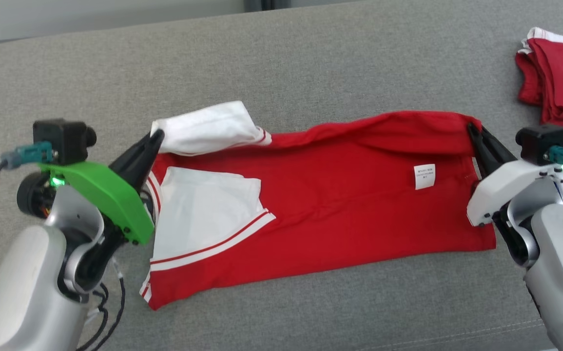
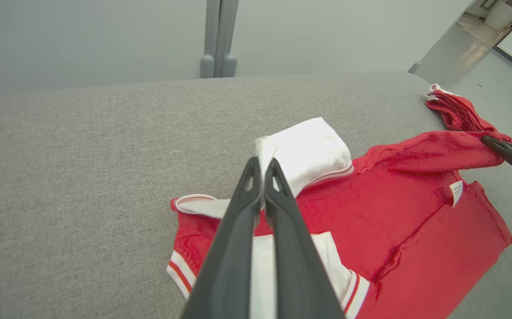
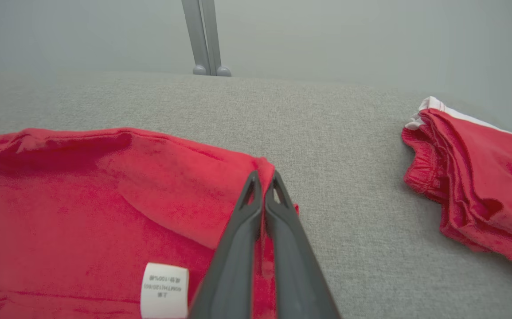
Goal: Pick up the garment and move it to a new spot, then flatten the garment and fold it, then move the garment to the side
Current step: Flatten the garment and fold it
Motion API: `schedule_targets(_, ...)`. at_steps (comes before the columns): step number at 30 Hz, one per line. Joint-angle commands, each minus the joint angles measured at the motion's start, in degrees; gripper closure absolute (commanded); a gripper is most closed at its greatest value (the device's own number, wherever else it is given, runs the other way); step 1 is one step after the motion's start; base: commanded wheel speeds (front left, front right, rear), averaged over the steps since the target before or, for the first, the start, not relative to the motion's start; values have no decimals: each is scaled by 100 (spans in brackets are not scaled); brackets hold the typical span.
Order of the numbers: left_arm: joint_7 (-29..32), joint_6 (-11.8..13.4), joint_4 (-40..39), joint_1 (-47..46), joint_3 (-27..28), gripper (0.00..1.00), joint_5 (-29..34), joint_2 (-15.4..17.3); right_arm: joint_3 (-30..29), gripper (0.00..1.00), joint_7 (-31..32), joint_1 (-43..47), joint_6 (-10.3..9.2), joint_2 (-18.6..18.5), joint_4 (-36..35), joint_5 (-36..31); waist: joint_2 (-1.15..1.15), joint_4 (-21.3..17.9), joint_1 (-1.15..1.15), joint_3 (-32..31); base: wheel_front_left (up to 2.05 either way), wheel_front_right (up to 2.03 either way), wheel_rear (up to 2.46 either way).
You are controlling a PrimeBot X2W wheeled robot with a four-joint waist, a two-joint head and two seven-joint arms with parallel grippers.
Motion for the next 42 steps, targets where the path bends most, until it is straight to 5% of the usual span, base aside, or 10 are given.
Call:
schedule_targets(1,-111,68,-88,314,55,100,-54,52,-104,100,-46,230,-9,18,-130,27,0,113,0,-197,0,0,0)
schedule_targets(11,-667,247,-496,1668,96,100,-225,-113,-689,100,113,1164,-9,217,-915,-113,0,155,0,-315,0,0,0)
schedule_targets(24,-1089,383,-136,2156,60,100,-185,-326,-1099,100,203,1756,-9,538,-1303,-268,0,124,0,-288,0,0,0)
schedule_targets(25,-1135,389,-112,2178,74,77,-193,-346,-1132,98,187,1787,-9,573,-1297,-274,0,116,0,-283,0,0,0)
schedule_targets(26,-1200,406,-90,2212,98,52,-214,-372,-1162,71,156,1829,-9,616,-1285,-273,0,106,0,-277,0,0,0)
schedule_targets(27,-1243,415,-78,2248,107,4,-227,-387,-1185,46,141,1853,-9,642,-1275,-280,0,99,0,-274,0,0,0)
schedule_targets(28,-1313,437,-80,2293,133,0,-244,-414,-1224,0,100,1874,-9,668,-1267,-285,0,91,0,-272,0,0,0)
schedule_targets(42,-2300,896,-714,2888,487,0,127,-459,-1962,0,-222,2548,-9,954,-1411,-391,0,147,0,-456,0,0,0)
